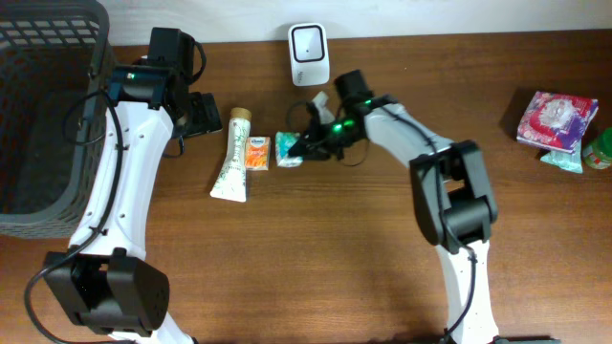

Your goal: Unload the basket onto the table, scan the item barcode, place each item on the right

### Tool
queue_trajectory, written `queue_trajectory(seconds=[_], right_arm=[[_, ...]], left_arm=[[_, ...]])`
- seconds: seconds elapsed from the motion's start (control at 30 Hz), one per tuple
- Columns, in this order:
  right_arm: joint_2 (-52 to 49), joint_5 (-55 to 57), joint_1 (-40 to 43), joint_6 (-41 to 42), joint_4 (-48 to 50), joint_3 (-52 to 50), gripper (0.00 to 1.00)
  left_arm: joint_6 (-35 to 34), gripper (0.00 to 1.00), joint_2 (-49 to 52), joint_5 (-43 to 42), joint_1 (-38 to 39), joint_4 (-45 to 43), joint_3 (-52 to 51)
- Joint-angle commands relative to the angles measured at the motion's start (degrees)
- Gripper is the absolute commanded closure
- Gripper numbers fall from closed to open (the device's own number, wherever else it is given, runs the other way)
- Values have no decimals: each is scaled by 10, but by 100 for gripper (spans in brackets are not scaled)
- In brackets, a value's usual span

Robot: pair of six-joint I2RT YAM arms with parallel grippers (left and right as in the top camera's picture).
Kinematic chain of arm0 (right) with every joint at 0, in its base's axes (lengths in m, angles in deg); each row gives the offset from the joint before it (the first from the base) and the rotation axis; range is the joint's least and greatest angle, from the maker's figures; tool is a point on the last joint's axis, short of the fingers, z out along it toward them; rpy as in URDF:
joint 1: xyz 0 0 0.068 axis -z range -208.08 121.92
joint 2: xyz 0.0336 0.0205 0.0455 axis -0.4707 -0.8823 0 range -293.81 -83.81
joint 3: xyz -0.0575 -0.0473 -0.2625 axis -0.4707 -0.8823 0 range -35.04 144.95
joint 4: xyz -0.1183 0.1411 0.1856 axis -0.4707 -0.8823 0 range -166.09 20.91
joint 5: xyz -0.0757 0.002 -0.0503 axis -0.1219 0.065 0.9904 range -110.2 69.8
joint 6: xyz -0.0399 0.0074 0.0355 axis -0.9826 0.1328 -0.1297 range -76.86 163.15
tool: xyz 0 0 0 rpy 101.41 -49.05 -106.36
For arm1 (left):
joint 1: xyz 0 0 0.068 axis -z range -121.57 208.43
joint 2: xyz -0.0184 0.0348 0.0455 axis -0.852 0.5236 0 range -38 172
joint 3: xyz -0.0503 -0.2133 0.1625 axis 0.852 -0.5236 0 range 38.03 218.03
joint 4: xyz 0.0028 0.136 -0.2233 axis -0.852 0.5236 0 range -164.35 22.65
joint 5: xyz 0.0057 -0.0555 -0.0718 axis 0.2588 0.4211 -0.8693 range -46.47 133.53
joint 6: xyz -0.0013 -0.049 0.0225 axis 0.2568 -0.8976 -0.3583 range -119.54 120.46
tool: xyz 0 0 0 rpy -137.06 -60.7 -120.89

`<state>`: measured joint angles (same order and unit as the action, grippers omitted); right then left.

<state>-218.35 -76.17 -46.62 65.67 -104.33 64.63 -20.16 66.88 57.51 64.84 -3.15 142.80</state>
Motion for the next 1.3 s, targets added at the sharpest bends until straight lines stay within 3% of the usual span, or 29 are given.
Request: queue_trajectory(seconds=[0.0, 0.1, 0.2, 0.27, 0.33, 0.37, 0.4, 0.43, 0.5, 0.63, 0.73, 0.83, 0.9, 1.0, 1.17, 1.27], right_arm=[[-8, -302, 39, -88, -6, -5, 96], [-8, -302, 43, -88, -5, -5, 96], [-4, -167, 38, -59, -31, -2, 96], [31, 122, 37, -62, -144, 33, 96], [56, 522, 12, -76, -279, 151, 96], [56, 647, 0, -114, -282, 193, 96], [56, 770, -19, -203, -222, 215, 96], [55, 815, -33, -299, -144, 215, 96], [36, 814, -51, -399, 14, 213, 96], [-22, 742, -58, -444, 206, 212, 96], [-51, 712, -58, -448, 282, 212, 96], [-51, 735, -56, -401, 276, 215, 96], [-18, 800, -36, -319, 244, 224, 96], [77, 800, 104, -155, 23, 226, 96], [95, 800, 356, -119, -200, 225, 96], [92, 767, 468, -38, -251, 225, 96]], left_arm=[[-4, 1, -8, 4, 2, 0, 1], [-4, 1, -8, 4, 2, 1, 1], [-4, 1, -8, 4, 2, 0, 1], [-4, 1, -8, 4, 2, 1, 1], [-4, 1, -8, 4, 2, 0, 1], [-4, 1, -8, 4, 2, 0, 1], [-4, 1, -8, 4, 2, 1, 1], [-4, 1, -8, 4, 2, 0, 1], [-4, 1, -8, 4, 2, 0, 1], [-4, 1, -8, 4, 2, 1, 1], [-4, 1, -8, 4, 2, 0, 1], [-4, 1, -8, 4, 2, 1, 1], [-4, 1, -8, 4, 2, 1, 1], [-4, 1, -8, 4, 2, 0, 1], [-4, 1, -8, 4, 2, 0, 1], [-4, 1, -8, 4, 2, 1, 1]])
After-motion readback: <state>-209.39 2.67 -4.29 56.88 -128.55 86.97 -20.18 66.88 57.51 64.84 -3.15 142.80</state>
